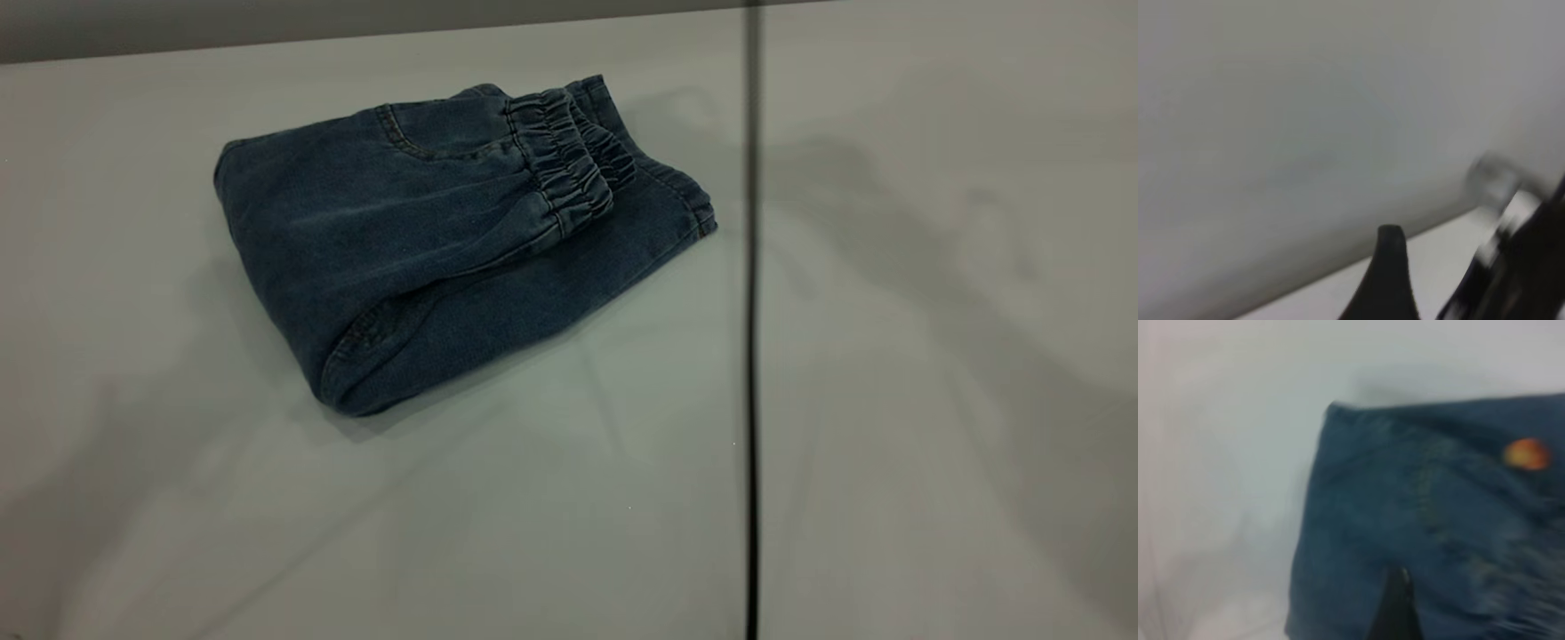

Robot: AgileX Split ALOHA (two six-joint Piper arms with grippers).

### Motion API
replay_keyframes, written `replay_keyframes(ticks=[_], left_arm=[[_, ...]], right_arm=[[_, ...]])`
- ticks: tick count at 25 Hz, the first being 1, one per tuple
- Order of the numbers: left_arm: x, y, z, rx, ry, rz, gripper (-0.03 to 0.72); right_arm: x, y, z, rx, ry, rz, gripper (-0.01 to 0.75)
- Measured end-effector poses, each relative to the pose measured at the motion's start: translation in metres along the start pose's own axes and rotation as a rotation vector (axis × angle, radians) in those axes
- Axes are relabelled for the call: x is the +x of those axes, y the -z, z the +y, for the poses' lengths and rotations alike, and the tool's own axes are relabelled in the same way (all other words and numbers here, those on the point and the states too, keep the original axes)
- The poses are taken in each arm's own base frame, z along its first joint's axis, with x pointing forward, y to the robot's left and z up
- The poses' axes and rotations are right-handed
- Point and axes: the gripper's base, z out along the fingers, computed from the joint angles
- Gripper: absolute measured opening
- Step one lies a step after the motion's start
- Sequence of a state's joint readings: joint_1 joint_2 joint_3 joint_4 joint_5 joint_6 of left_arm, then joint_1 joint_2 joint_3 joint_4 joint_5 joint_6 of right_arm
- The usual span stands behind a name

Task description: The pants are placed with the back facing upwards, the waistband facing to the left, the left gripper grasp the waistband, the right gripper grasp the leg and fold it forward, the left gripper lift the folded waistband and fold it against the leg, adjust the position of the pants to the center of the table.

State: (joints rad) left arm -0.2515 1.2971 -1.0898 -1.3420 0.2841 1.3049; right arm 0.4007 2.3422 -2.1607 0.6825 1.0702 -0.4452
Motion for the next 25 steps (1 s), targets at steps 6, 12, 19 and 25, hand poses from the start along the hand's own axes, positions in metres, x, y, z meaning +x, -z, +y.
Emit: replay_keyframes(ticks=[6,12,19,25], left_arm=[[-0.008,0.01,-0.005,0.023,0.019,-0.034,0.594],[-0.006,0.01,-0.009,0.07,0.017,-0.018,0.594],[-0.005,0.01,-0.013,0.111,0.015,-0.006,0.594],[-0.005,0.011,-0.016,0.141,0.013,0.001,0.594]], right_arm=[[0.024,-0.087,0.054,0.058,0.156,0.109,0.505],[0.045,-0.137,0.081,0.254,0.238,0.176,0.505],[0.059,-0.16,0.071,0.406,0.307,0.209,0.505],[0.074,-0.176,0.054,0.475,0.288,0.266,0.505]])
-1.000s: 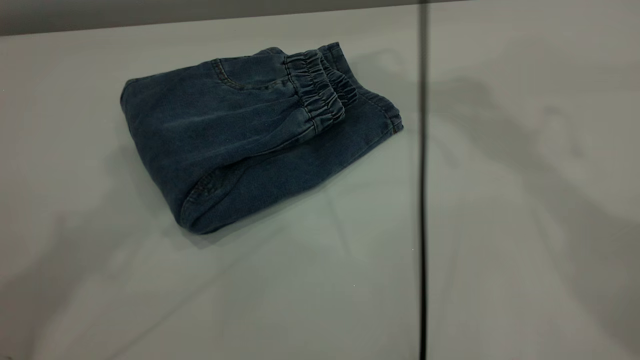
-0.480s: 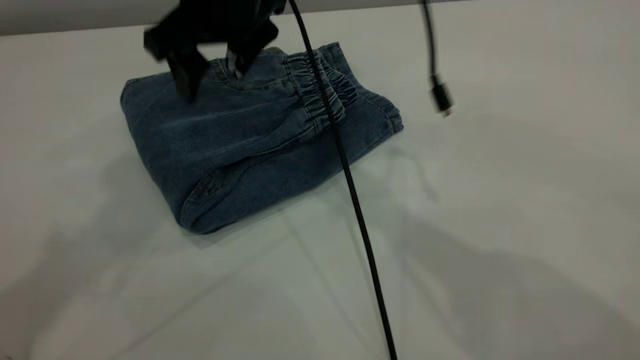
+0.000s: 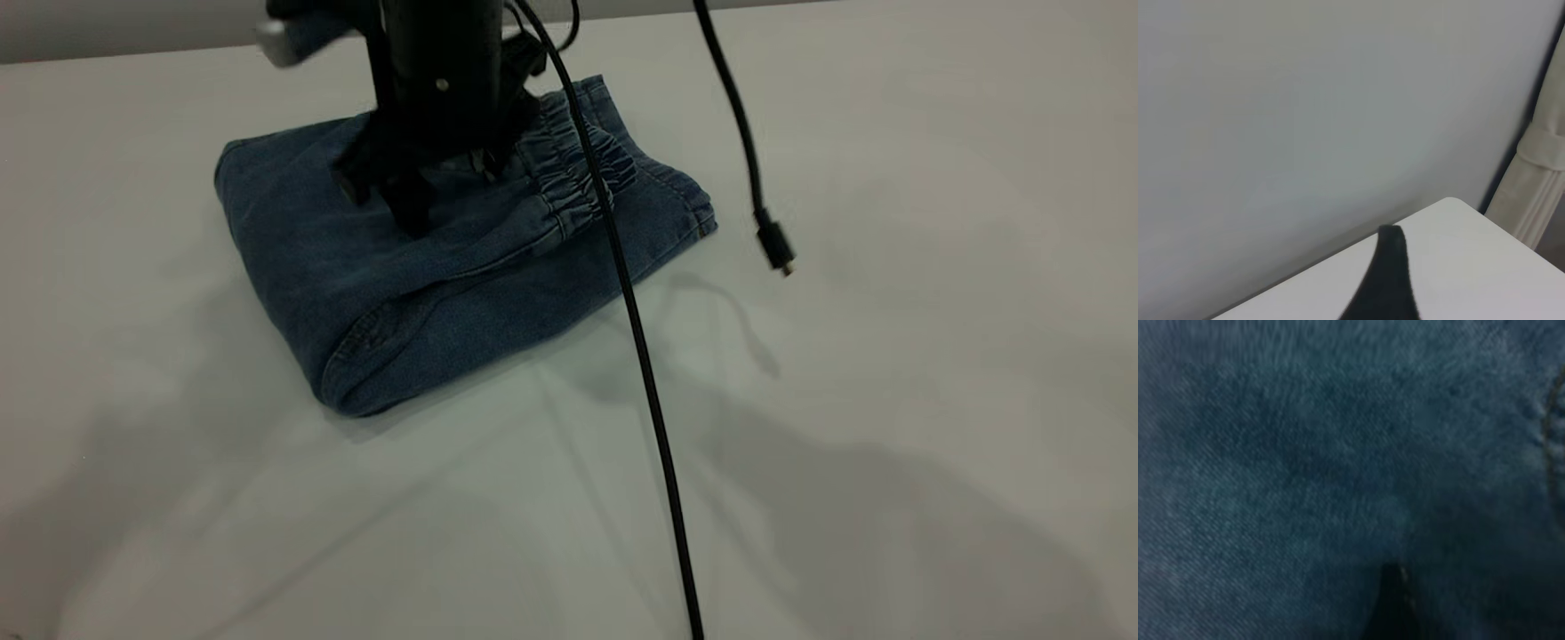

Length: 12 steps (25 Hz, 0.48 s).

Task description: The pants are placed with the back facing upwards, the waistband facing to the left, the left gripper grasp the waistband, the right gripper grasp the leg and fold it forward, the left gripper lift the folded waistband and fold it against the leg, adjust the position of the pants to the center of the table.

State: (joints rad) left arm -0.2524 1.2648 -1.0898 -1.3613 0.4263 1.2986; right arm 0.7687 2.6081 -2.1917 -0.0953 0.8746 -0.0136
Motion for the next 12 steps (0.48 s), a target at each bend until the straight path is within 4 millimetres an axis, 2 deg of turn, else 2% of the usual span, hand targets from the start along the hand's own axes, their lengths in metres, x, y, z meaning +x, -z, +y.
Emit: replay_keyframes(ticks=[12], left_arm=[[0.0,0.001,-0.003,0.03,-0.003,0.007,0.594]], right_arm=[[0.016,-0.019,0.009,-0.074,-0.124,0.122,0.505]])
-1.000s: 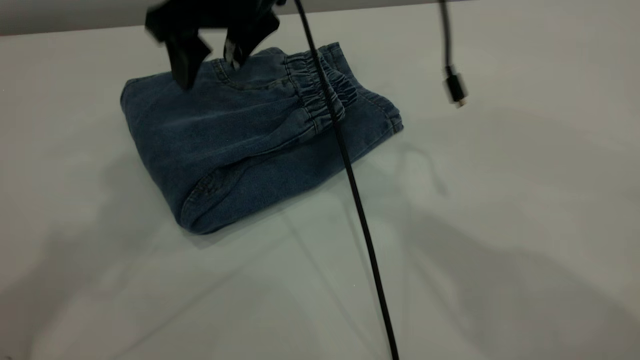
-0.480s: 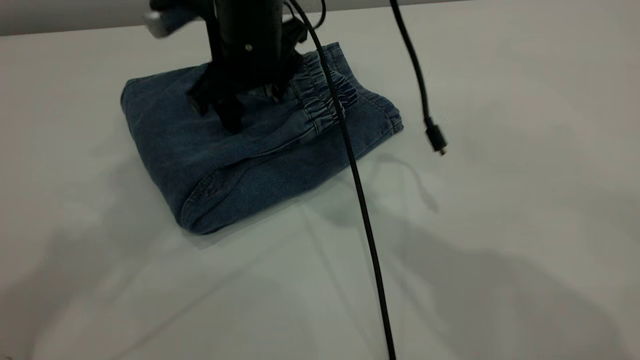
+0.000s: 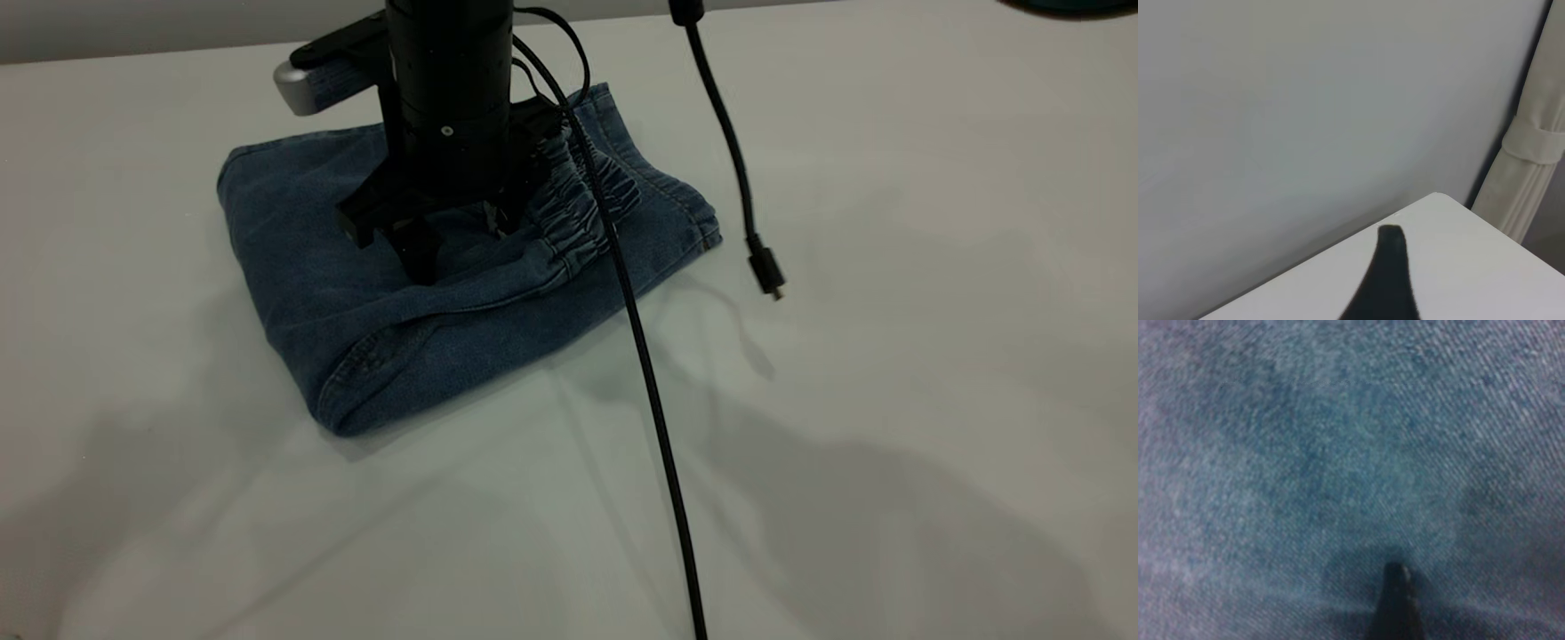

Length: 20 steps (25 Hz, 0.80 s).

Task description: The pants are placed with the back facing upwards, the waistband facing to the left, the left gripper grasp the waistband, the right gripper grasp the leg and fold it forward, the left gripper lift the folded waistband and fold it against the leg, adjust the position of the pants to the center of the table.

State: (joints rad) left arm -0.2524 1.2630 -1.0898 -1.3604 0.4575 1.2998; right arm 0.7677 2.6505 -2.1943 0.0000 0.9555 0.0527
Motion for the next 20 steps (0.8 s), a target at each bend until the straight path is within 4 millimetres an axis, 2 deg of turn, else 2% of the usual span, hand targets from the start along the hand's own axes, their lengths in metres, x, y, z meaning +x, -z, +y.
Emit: replay_keyframes(ticks=[10,20], left_arm=[[0.0,0.0,-0.002,0.017,-0.002,0.005,0.594],[0.001,0.0,-0.003,0.031,-0.001,0.009,0.594]], right_arm=[[0.003,-0.001,-0.006,0.01,-0.277,0.037,0.505],[0.017,0.0,-0.034,0.098,-0.661,0.175,0.505]])
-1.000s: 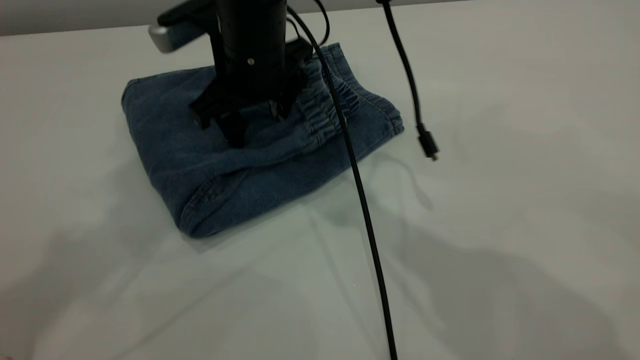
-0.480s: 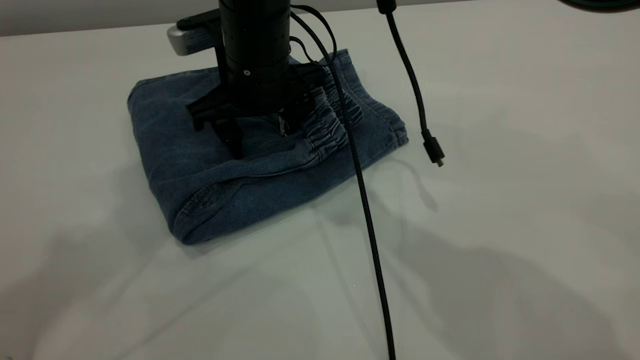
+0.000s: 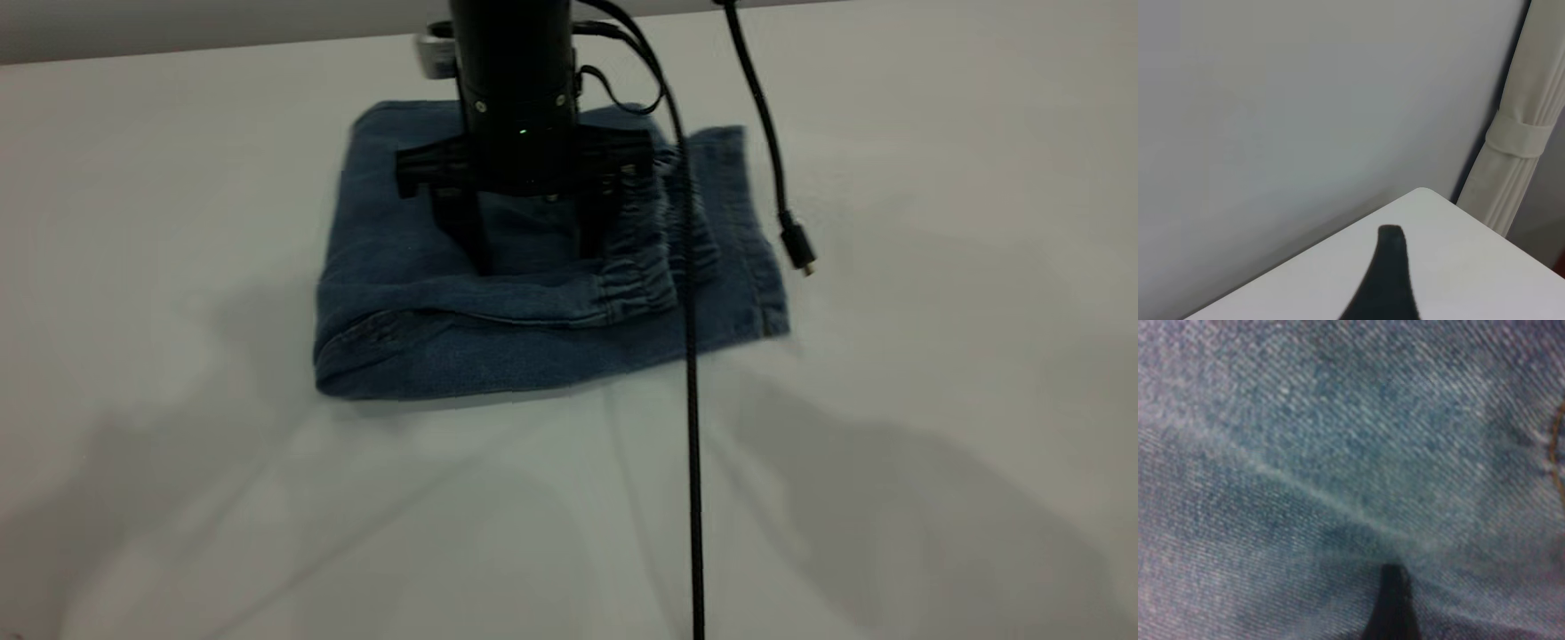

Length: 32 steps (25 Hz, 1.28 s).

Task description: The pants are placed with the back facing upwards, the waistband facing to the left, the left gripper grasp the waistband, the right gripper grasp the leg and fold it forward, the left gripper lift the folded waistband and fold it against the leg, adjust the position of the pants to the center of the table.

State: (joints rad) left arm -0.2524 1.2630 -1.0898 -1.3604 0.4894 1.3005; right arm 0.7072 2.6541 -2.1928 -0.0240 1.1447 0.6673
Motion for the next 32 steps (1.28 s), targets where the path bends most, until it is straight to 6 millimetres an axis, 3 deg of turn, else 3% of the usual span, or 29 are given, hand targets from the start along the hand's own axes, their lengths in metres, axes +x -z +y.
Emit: replay_keyframes(ticks=[7,11,16,20,24,29,32], left_arm=[[0.0,0.0,0.0,0.0,0.001,0.0,0.594],[0.0,0.0,0.0,0.0,0.001,0.0,0.594],[-0.001,0.001,-0.001,0.0,-0.003,-0.003,0.594],[-0.005,0.01,-0.005,-0.009,-0.072,-0.001,0.594],[-0.009,0.025,-0.014,0.008,-0.11,0.017,0.594],[-0.015,0.051,-0.026,-0.007,-0.131,0.05,0.594],[-0.017,0.068,-0.033,-0.03,-0.137,0.075,0.594]], right_arm=[[0.001,0.004,-0.001,0.008,-0.074,0.008,0.505],[-0.002,0.03,-0.003,0.043,-0.037,-0.004,0.505],[-0.02,0.11,0.005,-0.055,0.07,-0.209,0.505],[-0.02,0.181,0.011,-0.154,0.231,-0.361,0.503],[-0.006,0.248,0.007,-0.249,0.387,-0.472,0.501],[0.026,0.328,-0.005,-0.406,0.547,-0.578,0.5],[0.045,0.357,-0.014,-0.47,0.593,-0.604,0.5]])
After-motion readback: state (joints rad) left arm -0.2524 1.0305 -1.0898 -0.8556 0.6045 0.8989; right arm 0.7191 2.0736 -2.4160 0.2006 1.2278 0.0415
